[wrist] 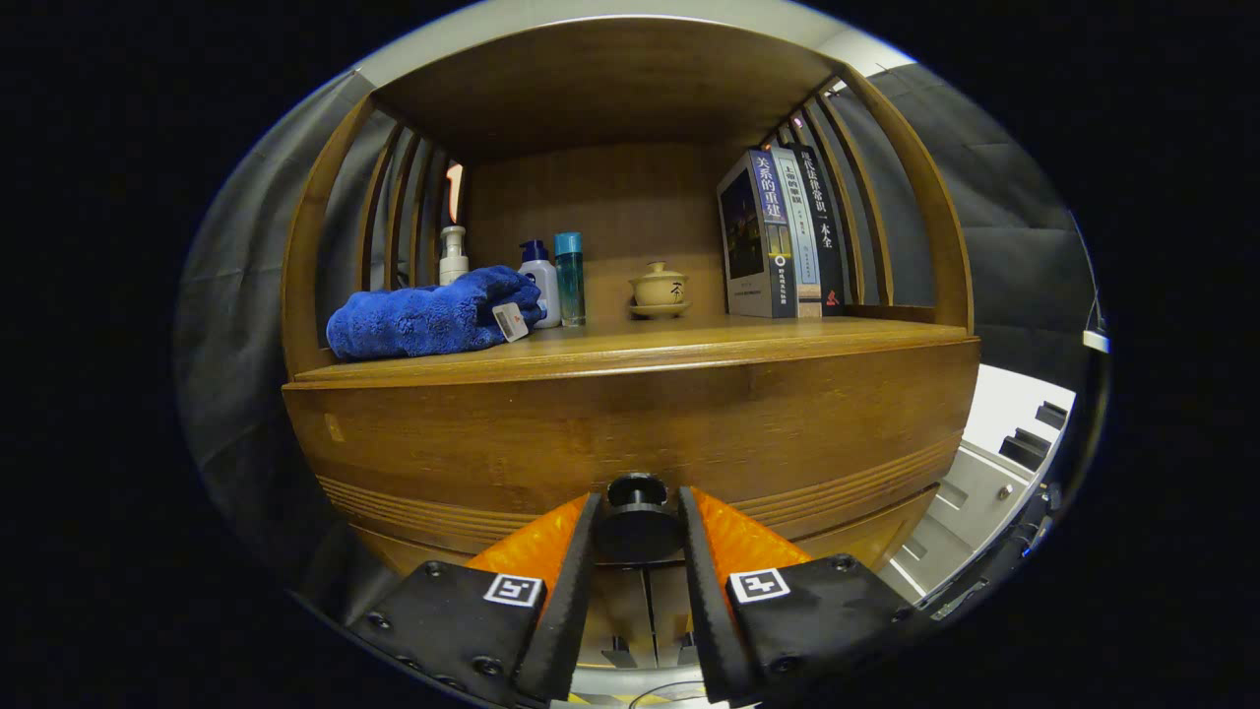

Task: Pull open the drawer, take out the items inside it, and place them on the countertop above the cabinet.

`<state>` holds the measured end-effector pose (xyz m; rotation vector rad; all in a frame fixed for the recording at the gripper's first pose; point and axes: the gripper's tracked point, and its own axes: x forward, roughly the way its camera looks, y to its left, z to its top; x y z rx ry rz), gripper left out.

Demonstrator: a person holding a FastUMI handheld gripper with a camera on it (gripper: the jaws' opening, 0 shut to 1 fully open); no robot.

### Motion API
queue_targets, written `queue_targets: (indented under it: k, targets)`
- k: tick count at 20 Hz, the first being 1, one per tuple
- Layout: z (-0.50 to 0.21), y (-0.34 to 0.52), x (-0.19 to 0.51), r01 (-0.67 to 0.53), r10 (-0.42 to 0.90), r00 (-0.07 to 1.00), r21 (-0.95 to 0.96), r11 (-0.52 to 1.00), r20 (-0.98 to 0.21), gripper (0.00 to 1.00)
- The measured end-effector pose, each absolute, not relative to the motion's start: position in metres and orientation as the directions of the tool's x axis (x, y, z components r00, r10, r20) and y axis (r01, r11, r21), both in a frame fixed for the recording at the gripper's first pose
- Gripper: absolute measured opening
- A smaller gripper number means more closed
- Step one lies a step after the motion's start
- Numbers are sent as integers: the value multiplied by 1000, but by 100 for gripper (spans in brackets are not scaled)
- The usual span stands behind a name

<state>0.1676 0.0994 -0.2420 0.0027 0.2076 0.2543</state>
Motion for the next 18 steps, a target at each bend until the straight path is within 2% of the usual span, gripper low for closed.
queue_targets:
  k: [6, 18]
  targets:
    - [-244, 96, 166, -244, 234, 939, -8, 970, -253, 37]
    - [-242, 77, 93, -237, 224, 940, -20, 971, -258, 36]
